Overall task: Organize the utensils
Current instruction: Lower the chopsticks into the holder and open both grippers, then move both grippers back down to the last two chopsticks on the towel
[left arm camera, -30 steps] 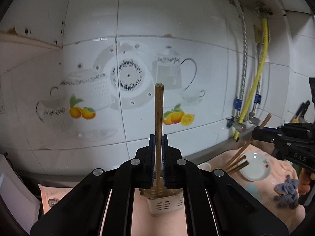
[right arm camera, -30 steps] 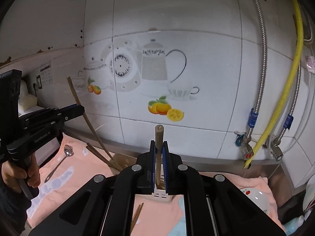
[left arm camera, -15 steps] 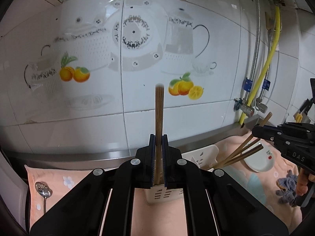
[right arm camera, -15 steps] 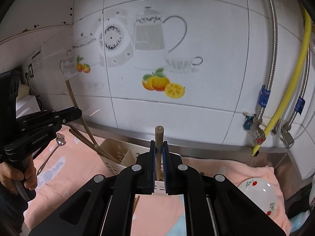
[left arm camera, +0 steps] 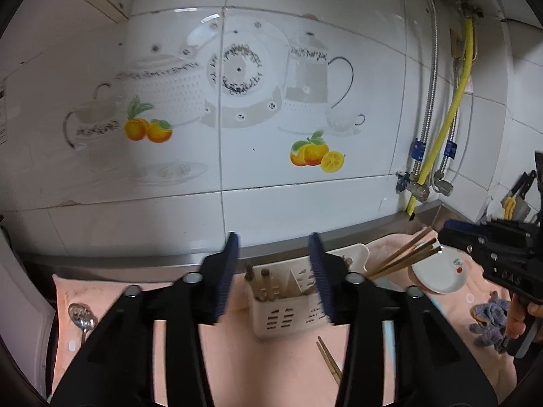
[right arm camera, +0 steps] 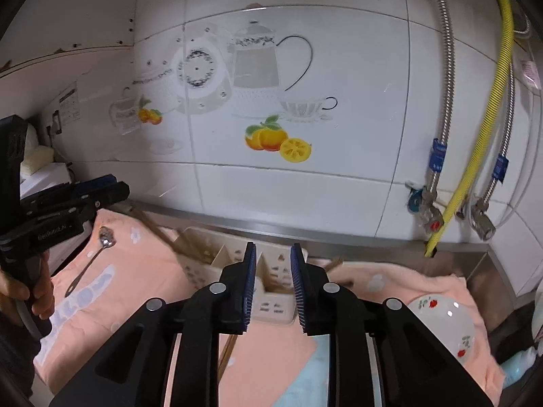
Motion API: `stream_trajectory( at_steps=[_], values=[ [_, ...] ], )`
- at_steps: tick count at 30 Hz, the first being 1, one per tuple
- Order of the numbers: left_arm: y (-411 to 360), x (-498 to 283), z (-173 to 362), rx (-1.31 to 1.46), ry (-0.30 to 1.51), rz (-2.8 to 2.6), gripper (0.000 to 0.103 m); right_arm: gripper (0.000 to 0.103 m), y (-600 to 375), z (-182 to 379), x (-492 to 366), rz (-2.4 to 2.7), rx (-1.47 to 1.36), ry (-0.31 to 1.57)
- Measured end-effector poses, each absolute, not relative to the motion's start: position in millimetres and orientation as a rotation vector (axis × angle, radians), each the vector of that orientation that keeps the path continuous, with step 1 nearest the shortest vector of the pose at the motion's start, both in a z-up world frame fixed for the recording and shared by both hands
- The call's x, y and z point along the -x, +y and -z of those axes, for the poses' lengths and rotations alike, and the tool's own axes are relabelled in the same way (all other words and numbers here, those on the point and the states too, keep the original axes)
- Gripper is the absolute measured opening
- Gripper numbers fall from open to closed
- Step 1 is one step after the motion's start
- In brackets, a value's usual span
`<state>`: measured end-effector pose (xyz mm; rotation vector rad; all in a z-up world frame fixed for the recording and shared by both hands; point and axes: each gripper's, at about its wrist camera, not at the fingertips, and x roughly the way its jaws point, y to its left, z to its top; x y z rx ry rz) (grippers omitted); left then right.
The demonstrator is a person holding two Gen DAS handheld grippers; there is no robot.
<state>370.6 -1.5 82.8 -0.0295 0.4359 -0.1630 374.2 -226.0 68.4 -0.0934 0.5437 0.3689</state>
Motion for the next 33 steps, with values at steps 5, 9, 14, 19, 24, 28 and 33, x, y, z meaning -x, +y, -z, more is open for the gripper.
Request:
stream_trajectory(
  at_steps=[5, 9, 14, 19, 24, 28, 33],
  values=[
    [4, -339, -75, 0.047, 0.429, 0.159, 0.071, 0.031, -226, -44, -343, -0.384, 0.082, 0.574],
    [8, -316, -59, 0.062, 0.447, 0.153, 0.083, 0.032, -216, -7, -319, -0.376, 0.12, 0.62],
    [12, -289, -37, 0.054, 0.463, 0.128, 0.09, 0.032, -205, 46, -295, -0.381, 0.121, 0.707],
    [18, -266, -18, 0.056, 0.477, 0.1, 0.095, 0.032, -196, 95, -276, -0.361, 0.107, 0.785],
    [29, -250, -3, 0.075, 0.492, 0.064, 0.097, 0.032, -188, 125, -267, -0.355, 0.079, 0.847],
    [39, -241, 7, 0.091, 0.503, 0.04, 0.098, 0.026, -183, 136, -265, -0.345, 0.07, 0.875],
    [51, -234, 19, 0.125, 0.524, 0.024, 0.098, 0.022, -180, 142, -268, -0.326, 0.059, 0.894]
  ],
)
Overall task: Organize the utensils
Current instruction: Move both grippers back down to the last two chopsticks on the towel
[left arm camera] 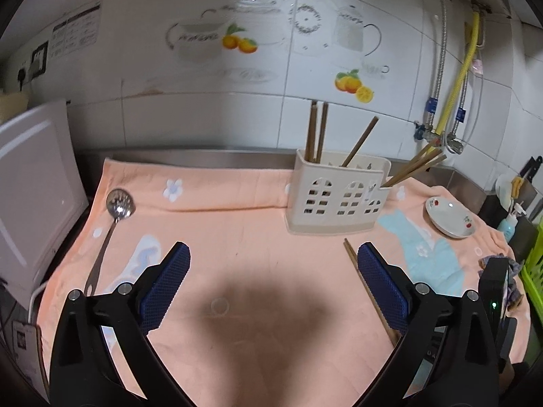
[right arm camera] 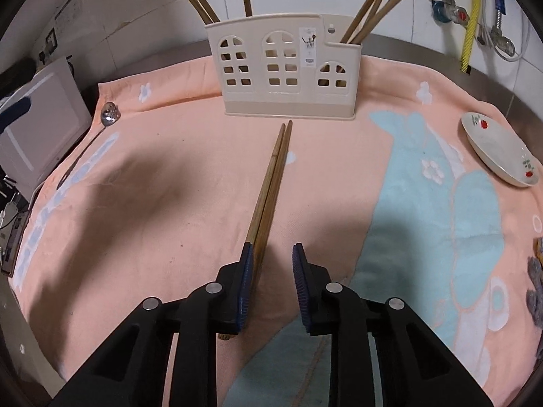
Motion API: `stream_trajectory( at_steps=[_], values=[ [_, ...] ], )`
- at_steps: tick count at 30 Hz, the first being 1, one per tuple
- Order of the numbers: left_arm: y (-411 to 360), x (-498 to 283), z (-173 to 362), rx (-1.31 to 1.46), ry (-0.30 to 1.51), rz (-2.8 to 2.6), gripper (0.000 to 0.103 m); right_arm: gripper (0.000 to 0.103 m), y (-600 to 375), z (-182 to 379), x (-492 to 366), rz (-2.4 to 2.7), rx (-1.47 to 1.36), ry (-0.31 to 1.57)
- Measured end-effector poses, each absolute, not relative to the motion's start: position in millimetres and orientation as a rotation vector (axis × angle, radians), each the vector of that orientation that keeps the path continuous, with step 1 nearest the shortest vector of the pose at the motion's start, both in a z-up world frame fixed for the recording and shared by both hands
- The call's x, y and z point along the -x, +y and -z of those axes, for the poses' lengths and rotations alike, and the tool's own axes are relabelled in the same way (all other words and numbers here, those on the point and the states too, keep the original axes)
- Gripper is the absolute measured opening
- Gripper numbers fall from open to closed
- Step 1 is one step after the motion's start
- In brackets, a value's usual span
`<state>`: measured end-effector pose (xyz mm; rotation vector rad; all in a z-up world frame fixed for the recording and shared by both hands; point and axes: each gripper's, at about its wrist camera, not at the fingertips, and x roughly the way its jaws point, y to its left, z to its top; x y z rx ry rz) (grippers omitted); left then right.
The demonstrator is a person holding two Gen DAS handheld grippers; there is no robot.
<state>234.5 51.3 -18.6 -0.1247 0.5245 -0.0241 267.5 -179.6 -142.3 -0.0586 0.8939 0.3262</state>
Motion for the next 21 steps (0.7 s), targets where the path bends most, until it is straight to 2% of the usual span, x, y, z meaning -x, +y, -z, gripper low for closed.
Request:
stream_trajectory(
  at_steps=[6, 21],
  values=[
    [58, -229, 27, 0.135, 0.537, 0.015, 0.098, 0.017, -175, 144, -269, -0.322, 0.06, 0.905],
    [66, -226, 38, 0.153, 0.559, 0.005, 0.098, 0.01, -166, 150, -268, -0.31, 0.092, 0.926]
  ],
)
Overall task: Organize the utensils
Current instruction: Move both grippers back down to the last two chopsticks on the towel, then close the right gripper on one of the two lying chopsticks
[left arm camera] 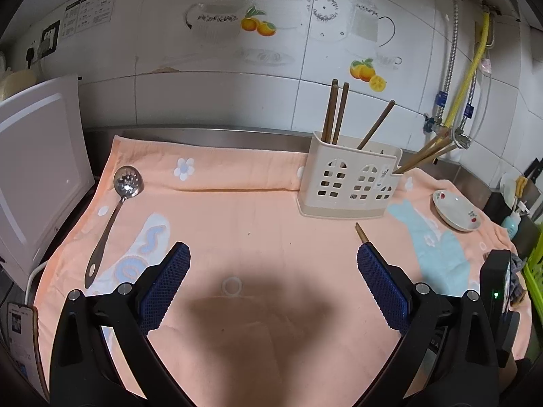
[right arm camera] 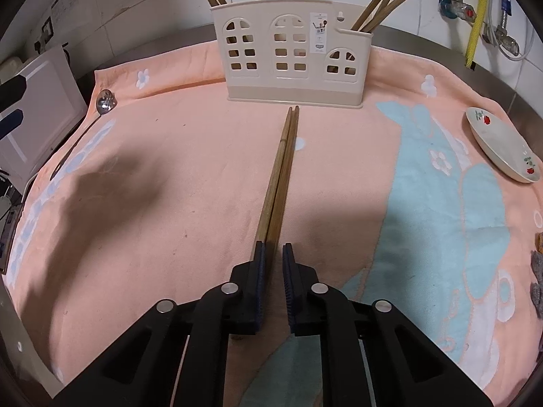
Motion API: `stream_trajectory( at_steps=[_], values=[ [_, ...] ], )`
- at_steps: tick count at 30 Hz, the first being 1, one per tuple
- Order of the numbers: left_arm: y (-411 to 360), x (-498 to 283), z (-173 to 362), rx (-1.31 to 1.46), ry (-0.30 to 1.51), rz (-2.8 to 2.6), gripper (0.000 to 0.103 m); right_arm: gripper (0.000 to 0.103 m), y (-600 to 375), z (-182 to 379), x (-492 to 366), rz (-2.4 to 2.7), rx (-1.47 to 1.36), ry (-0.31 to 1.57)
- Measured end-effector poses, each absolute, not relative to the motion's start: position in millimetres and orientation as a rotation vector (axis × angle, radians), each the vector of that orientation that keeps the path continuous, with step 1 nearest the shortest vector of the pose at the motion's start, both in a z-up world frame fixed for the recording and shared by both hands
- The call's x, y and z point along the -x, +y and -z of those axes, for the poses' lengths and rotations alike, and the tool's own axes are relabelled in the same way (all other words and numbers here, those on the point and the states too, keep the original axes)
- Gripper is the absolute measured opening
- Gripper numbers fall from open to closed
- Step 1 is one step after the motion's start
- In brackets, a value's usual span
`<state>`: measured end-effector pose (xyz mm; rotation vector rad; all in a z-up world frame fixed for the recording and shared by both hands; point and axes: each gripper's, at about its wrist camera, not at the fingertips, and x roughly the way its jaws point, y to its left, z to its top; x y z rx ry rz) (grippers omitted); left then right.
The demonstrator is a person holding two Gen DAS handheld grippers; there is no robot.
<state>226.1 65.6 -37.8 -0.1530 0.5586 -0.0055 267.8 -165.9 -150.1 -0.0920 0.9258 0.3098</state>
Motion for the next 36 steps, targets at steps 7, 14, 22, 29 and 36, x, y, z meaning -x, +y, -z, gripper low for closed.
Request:
stream_trajectory(
  at_steps=[7, 14, 22, 29, 36],
  values=[
    [66, -226, 40, 0.158, 0.565, 0.011, 0.098, 0.01, -169, 152, -271, -0.31, 0.07, 0.935],
    [65, -226, 43, 0.162, 0.574, 0.013, 0.098, 0.01, -167, 152, -268, -0.303, 0.088, 0.928],
    [63, -225, 45, 0.165, 0.584, 0.017, 0.098, 0.01, -163, 153, -266, -0.297, 0.111, 0.924],
    [66, -225, 46, 0.174, 0.586, 0.01, 0.098, 0.009, -161, 157, -266, -0.302, 0.12, 0.944],
    [62, -225, 49, 0.164, 0.597, 0.016, 0.098, 0.008, -164, 158, -263, -0.294, 0.106, 0.924]
  ],
)
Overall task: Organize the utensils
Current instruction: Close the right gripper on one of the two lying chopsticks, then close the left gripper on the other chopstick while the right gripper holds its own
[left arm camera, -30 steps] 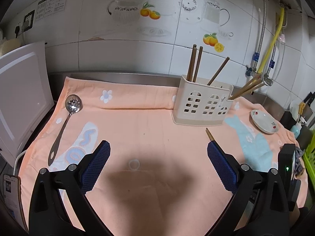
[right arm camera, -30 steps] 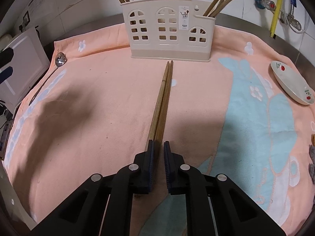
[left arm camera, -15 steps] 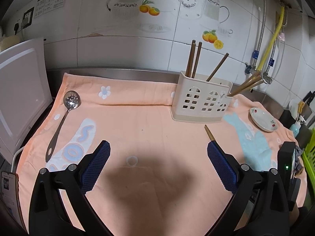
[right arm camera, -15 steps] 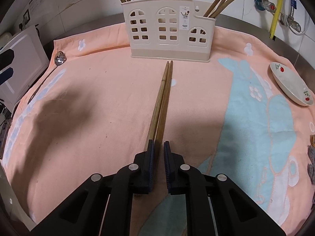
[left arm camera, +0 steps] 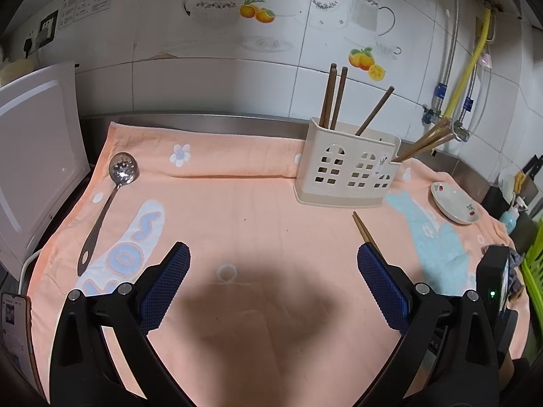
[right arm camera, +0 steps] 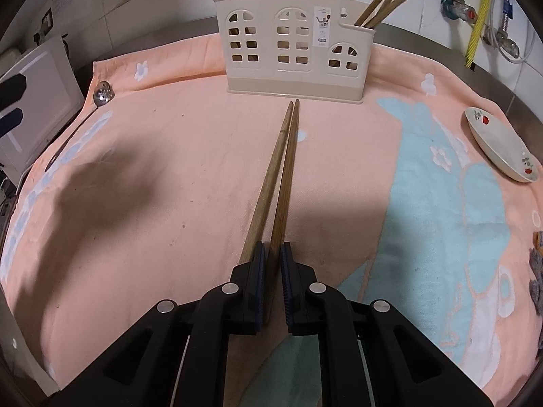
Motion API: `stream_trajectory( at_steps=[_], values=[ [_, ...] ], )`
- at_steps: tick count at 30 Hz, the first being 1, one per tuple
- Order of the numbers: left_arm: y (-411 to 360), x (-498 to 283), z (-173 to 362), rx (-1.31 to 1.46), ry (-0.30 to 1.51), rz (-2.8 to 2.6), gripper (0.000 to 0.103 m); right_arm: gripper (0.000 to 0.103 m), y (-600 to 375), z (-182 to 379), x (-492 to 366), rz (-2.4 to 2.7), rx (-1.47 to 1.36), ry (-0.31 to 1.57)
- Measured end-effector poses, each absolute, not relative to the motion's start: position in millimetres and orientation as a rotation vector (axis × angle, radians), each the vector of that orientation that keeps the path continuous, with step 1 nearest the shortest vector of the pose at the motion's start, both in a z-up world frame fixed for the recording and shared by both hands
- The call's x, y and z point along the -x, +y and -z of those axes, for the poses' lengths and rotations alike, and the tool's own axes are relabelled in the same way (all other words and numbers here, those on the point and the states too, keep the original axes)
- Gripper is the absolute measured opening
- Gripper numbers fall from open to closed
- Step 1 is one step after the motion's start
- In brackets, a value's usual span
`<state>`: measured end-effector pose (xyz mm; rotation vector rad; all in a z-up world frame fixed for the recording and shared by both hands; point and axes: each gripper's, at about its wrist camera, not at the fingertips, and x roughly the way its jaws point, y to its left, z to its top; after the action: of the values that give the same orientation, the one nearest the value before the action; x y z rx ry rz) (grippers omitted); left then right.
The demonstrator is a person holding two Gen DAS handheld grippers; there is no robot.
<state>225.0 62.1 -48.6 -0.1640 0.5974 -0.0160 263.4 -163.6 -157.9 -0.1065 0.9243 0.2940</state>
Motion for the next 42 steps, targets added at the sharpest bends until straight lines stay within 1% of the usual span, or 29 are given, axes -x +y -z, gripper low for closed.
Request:
stream_trajectory(
  at_steps=[12, 21, 23, 24, 26, 27, 29, 30, 31, 32, 33, 35, 39, 40, 42],
  values=[
    [33, -226, 65, 0.151, 0.659, 0.069, 0.098, 0.007, -185, 146, -249, -0.292, 0.058, 0.856],
    [-28, -223, 91, 0.113, 0.733, 0.165, 0.096, 0.007, -218, 118, -234, -0.295, 0.04, 0.762],
    [-46, -222, 98, 0.089, 0.748, 0.193, 0.086, 0.007, -225, 112, -231, -0.299, 0.046, 0.742],
    [-54, -222, 101, 0.085, 0.758, 0.208, 0.085, 0.007, -228, 109, -229, -0.302, 0.051, 0.732],
    [-67, -223, 107, 0.087, 0.781, 0.235, 0.072, 0.007, -233, 106, -226, -0.306, 0.053, 0.718],
    [-71, -225, 110, 0.089, 0.792, 0.244, 0.07, 0.006, -237, 104, -225, -0.31, 0.051, 0.712],
    [-80, -227, 115, 0.097, 0.812, 0.266, 0.06, 0.006, -242, 102, -224, -0.315, 0.043, 0.703],
    [-84, -229, 117, 0.096, 0.821, 0.271, 0.06, 0.006, -245, 101, -224, -0.317, 0.039, 0.699],
    [-88, -231, 119, 0.096, 0.829, 0.271, 0.056, 0.006, -249, 101, -224, -0.319, 0.034, 0.695],
    [-91, -233, 122, 0.099, 0.838, 0.275, 0.05, 0.006, -250, 101, -224, -0.32, 0.03, 0.694],
    [-94, -236, 124, 0.105, 0.848, 0.279, 0.047, 0.006, -253, 101, -224, -0.32, 0.025, 0.692],
    [-99, -240, 129, 0.114, 0.863, 0.28, 0.036, 0.007, -257, 102, -225, -0.325, 0.017, 0.693],
    [-107, -248, 138, 0.117, 0.891, 0.274, 0.025, 0.007, -262, 102, -227, -0.335, 0.007, 0.693],
    [-109, -249, 140, 0.114, 0.898, 0.273, 0.021, 0.007, -263, 102, -227, -0.338, 0.006, 0.692],
    [-111, -253, 144, 0.11, 0.905, 0.255, 0.019, 0.007, -265, 102, -228, -0.343, 0.005, 0.692]
  ],
)
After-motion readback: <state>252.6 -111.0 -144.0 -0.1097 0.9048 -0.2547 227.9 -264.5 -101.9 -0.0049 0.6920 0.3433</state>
